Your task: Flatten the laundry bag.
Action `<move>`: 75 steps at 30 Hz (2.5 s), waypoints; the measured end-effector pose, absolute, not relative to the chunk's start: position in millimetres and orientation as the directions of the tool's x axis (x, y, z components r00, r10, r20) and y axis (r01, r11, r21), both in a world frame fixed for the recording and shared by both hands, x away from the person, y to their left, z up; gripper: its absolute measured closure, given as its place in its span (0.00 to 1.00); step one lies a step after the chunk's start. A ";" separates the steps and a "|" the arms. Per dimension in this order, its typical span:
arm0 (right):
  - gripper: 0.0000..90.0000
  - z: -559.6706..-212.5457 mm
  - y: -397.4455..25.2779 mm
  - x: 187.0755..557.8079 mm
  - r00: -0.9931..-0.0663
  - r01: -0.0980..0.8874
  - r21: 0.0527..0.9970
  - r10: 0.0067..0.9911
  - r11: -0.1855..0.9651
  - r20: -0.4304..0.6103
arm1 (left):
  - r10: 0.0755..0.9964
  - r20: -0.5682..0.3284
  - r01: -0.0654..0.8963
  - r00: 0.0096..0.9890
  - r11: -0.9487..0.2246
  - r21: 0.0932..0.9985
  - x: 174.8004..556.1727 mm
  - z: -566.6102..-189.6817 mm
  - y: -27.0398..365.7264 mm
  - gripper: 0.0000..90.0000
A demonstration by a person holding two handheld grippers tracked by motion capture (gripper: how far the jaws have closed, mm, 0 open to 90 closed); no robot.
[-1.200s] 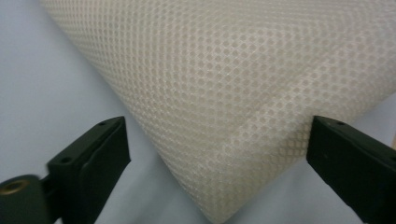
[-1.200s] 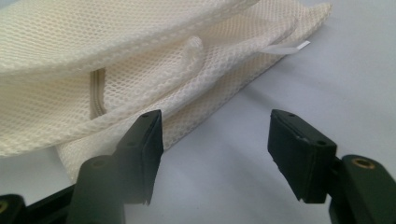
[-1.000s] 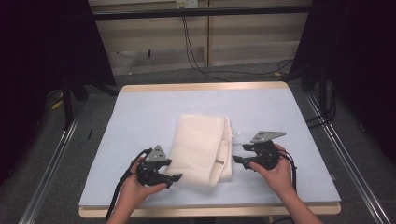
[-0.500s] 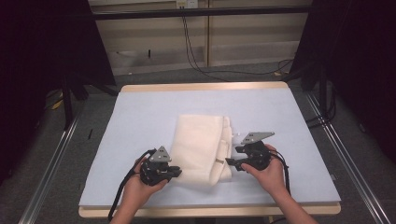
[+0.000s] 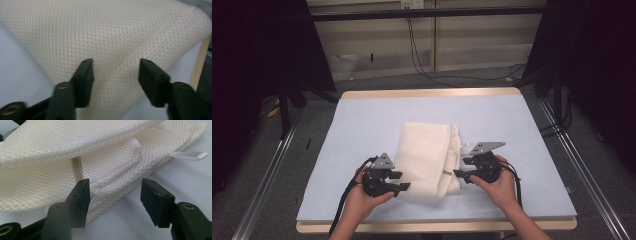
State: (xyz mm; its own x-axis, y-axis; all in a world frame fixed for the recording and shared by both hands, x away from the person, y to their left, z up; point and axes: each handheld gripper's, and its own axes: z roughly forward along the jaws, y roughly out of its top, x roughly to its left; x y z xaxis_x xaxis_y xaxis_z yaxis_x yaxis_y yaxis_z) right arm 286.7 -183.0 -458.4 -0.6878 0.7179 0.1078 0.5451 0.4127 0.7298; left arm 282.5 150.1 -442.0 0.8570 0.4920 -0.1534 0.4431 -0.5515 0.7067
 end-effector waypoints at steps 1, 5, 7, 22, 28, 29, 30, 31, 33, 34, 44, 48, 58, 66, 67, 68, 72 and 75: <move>0.46 -458.4 -182.9 286.6 -0.687 0.545 0.731 0.719 0.411 0.108 | 0.479 -0.149 0.431 0.865 -0.557 0.710 283.2 -442.2 146.8 0.40; 0.48 -459.4 -182.0 286.2 -0.685 0.548 0.733 0.719 0.404 0.115 | 0.447 -0.114 0.395 0.887 -0.610 0.687 285.2 -452.9 126.9 0.22; 0.48 -459.6 -181.2 285.8 -0.693 0.546 0.733 0.710 0.405 0.123 | 0.447 -0.092 0.389 0.890 -0.638 0.664 286.0 -462.8 118.2 0.26; 0.46 -459.9 -180.3 282.2 -0.685 0.550 0.730 0.719 0.405 0.117 | 0.524 -0.132 0.467 0.842 -0.583 0.665 283.9 -455.6 115.7 0.92; 0.46 -464.9 -179.3 283.5 -0.688 0.557 0.715 0.717 0.422 0.114 | 0.532 -0.201 0.507 0.823 -0.527 0.682 287.3 -451.5 127.9 0.93; 0.46 -464.6 -179.3 283.4 -0.686 0.559 0.712 0.719 0.425 0.110 | 0.533 -0.211 0.511 0.819 -0.513 0.690 287.7 -450.1 131.0 0.93; 0.48 -465.0 -179.0 283.7 -0.693 0.556 0.715 0.712 0.425 0.115 | 0.539 -0.215 0.516 0.814 -0.503 0.694 287.6 -448.5 132.9 0.93; 0.49 -464.8 -179.0 283.8 -0.699 0.553 0.711 0.706 0.433 0.113 | 0.541 -0.218 0.516 0.812 -0.491 0.702 287.8 -447.9 134.1 0.93; 0.51 -466.0 -177.3 283.7 -0.700 0.560 0.700 0.705 0.444 0.113 | 0.549 -0.230 0.526 0.804 -0.475 0.706 288.8 -445.3 138.8 0.93; 0.52 -466.8 -176.2 283.8 -0.701 0.561 0.696 0.704 0.448 0.111 | 0.552 -0.241 0.533 0.798 -0.461 0.709 289.8 -445.0 141.6 0.93; 0.70 -469.5 -171.7 284.2 -0.712 0.576 0.662 0.692 0.479 0.119 | 0.577 -0.305 0.576 0.758 -0.373 0.727 295.8 -440.8 163.5 0.93; 0.83 -468.2 -169.0 283.0 -0.728 0.564 0.657 0.677 0.500 0.109 | 0.589 -0.320 0.586 0.742 -0.338 0.737 297.5 -438.4 173.0 0.93; 0.96 -465.1 -171.1 284.9 -0.734 0.565 0.657 0.668 0.499 0.124 | 0.625 -0.348 0.610 0.699 -0.268 0.745 301.5 -435.3 195.1 0.93; 0.96 -463.0 -175.8 286.9 -0.718 0.571 0.667 0.685 0.480 0.121 | 0.658 -0.355 0.624 0.665 -0.228 0.747 304.7 -435.4 209.5 0.93; 0.96 -462.7 -176.1 287.1 -0.717 0.573 0.667 0.686 0.477 0.124 | 0.659 -0.357 0.627 0.661 -0.224 0.747 304.9 -435.5 210.2 0.93; 0.96 -462.7 -176.0 287.2 -0.715 0.568 0.672 0.689 0.475 0.118 | 0.660 -0.361 0.628 0.659 -0.219 0.746 305.0 -435.6 210.5 0.93; 0.96 -461.3 -176.4 287.2 -0.715 0.563 0.676 0.690 0.475 0.111 | 0.664 -0.358 0.629 0.657 -0.220 0.746 305.7 -435.9 213.5 0.93; 0.97 -459.9 -178.5 287.3 -0.708 0.562 0.680 0.698 0.470 0.103 | 0.678 -0.363 0.637 0.639 -0.202 0.744 306.5 -436.0 217.2 0.93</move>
